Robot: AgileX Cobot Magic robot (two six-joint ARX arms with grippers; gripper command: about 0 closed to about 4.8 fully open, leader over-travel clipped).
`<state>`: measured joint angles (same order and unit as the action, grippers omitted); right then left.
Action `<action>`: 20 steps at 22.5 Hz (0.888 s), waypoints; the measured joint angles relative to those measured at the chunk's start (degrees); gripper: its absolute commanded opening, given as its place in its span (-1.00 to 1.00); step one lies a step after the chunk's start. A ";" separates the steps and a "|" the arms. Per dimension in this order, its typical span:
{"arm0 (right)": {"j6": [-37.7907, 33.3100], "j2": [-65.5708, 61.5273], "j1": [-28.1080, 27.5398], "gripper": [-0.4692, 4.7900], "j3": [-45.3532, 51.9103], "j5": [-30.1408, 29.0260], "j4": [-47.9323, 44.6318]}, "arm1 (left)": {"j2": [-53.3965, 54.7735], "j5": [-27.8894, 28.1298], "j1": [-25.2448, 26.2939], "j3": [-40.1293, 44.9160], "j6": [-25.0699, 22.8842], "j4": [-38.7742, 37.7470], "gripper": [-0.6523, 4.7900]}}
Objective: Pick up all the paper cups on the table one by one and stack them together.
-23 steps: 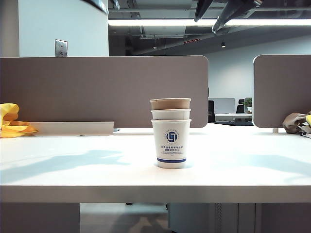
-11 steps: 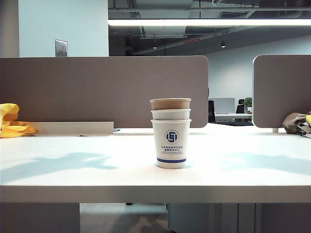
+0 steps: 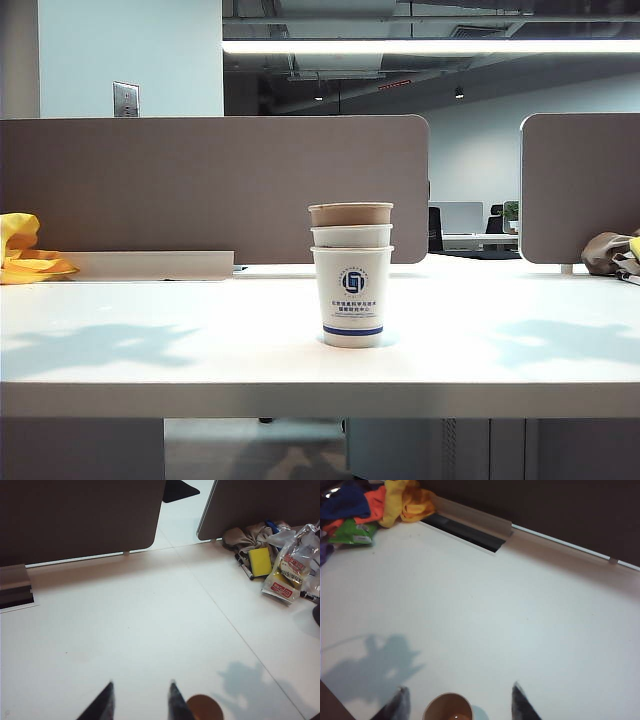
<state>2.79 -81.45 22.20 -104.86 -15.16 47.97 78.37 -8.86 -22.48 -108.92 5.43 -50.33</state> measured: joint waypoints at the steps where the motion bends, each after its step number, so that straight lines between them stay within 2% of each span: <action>1: 0.09 0.57 0.00 0.17 0.00 -0.07 0.00 | -0.70 0.04 0.00 0.83 -0.13 0.04 -0.25; 6: 0.15 7.17 0.00 0.17 7.91 -0.09 -2.47 | -6.62 1.25 0.00 11.23 -0.57 0.81 -0.25; 11: 0.13 13.20 0.00 0.17 19.34 -0.02 -5.53 | -12.76 1.62 0.00 22.32 -0.39 6.36 -0.25; 15: 0.13 16.90 0.00 0.17 25.40 0.09 -9.64 | -16.04 2.01 0.00 28.15 0.46 12.04 -0.25; 20: 0.13 22.03 0.00 0.10 33.57 0.09 -16.74 | -18.95 2.23 0.00 33.55 0.57 14.84 -0.25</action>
<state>2.92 -59.42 22.20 -71.29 -15.07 31.22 59.42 -6.63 -22.48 -75.37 6.00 -35.48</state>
